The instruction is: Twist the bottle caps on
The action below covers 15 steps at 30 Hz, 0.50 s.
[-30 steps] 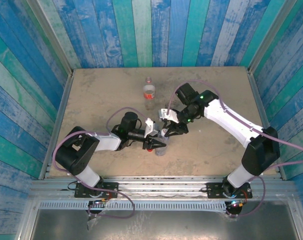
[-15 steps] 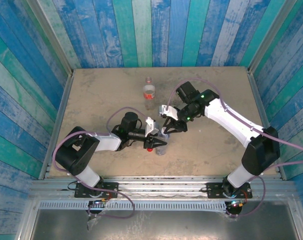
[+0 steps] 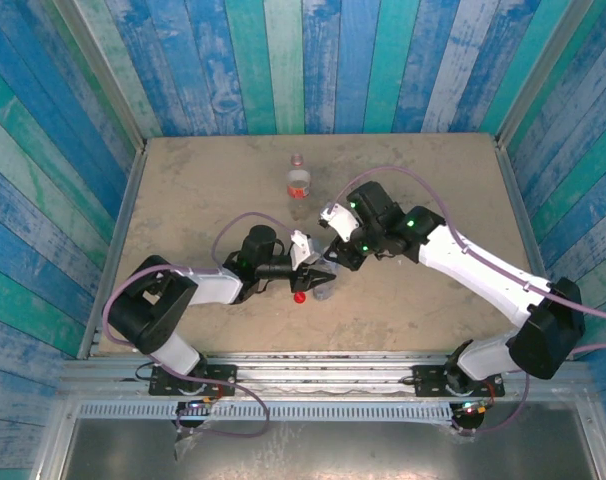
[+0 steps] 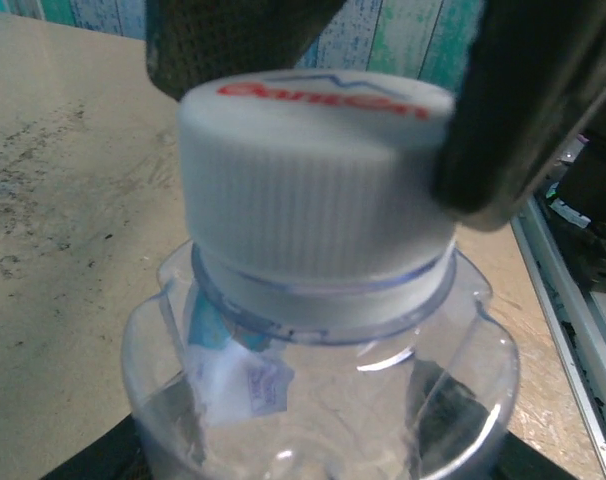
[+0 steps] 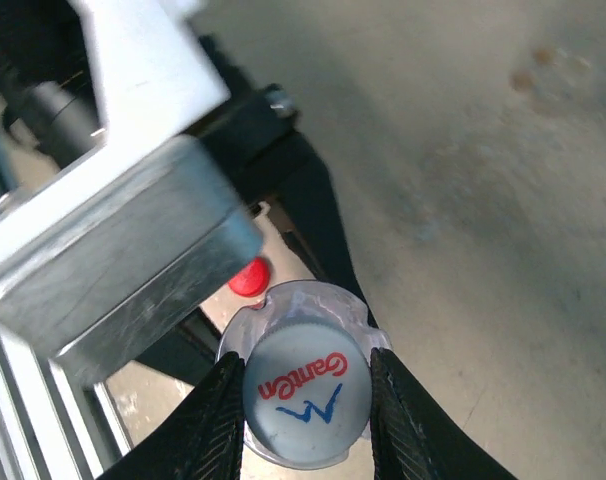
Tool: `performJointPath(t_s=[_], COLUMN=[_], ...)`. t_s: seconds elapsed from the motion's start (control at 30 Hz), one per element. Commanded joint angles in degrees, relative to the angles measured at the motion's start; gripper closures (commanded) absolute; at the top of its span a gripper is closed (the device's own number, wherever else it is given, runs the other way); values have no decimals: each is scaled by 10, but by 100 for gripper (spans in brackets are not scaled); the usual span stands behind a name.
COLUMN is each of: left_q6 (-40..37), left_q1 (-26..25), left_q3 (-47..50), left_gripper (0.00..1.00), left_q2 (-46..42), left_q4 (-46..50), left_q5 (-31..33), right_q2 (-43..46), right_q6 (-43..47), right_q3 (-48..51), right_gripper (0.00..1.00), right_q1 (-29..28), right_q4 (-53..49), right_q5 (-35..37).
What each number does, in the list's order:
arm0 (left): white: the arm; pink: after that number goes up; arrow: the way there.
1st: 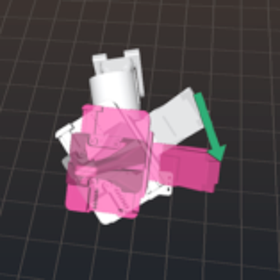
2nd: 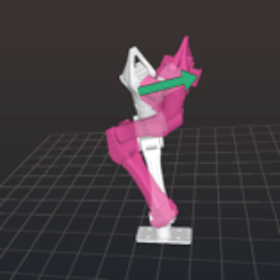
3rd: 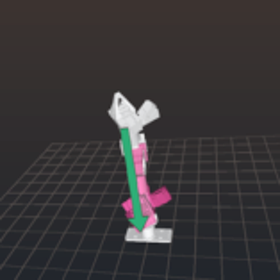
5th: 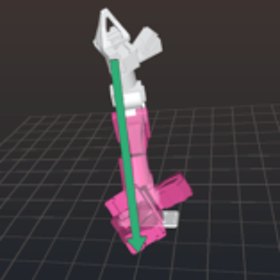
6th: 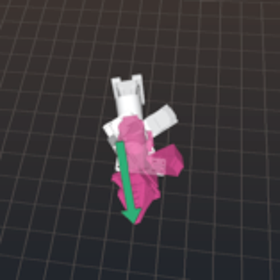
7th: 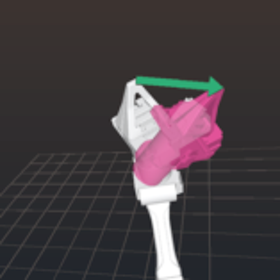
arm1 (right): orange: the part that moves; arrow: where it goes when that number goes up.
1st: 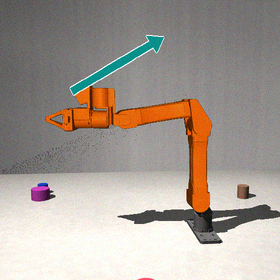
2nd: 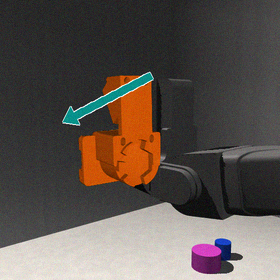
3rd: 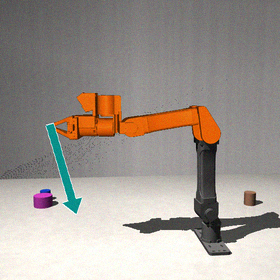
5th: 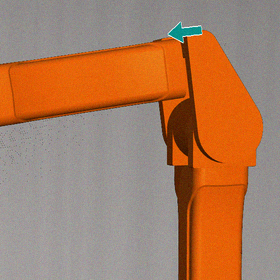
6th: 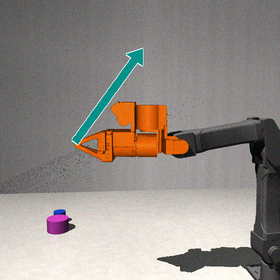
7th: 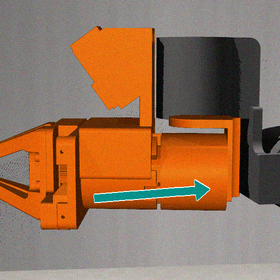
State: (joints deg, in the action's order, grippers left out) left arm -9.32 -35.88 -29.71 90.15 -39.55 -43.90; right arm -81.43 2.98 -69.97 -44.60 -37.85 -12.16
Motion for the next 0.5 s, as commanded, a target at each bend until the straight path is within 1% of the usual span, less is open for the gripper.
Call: performJointPath(t_s=[0.0,0.03,0.1,0.2,0.23,0.4,0.47], left_q6=[-11,-8,-3,2,5,9,10], left_q1=[-1,-1,0,0,-1,-1,-1], left_q3=[-18,-17,-13,-8,-7,-18,-21], left_gripper=[49,50,49,49,49,48,49], left_q2=[-31,-31,-30,-31,-34,-27,-25], left_q4=[-31,-36,-49,-58,-61,-42,-37], left_q5=[67,66,62,47,35,-81,-119], right_q2=[-10,-8,1,36,47,114,143], right_q6=[-167,-185,-198,-165,-138,87,158], right_q3=[6,6,6,20,24,55,69], right_gripper=[73,73,71,63,60,38,34], right_q1=[-45,-51,-58,-56,-55,-54,-49], right_q4=[-78,-79,-74,-37,-27,-2,3], right_q5=[107,122,125,106,92,-35,-67])
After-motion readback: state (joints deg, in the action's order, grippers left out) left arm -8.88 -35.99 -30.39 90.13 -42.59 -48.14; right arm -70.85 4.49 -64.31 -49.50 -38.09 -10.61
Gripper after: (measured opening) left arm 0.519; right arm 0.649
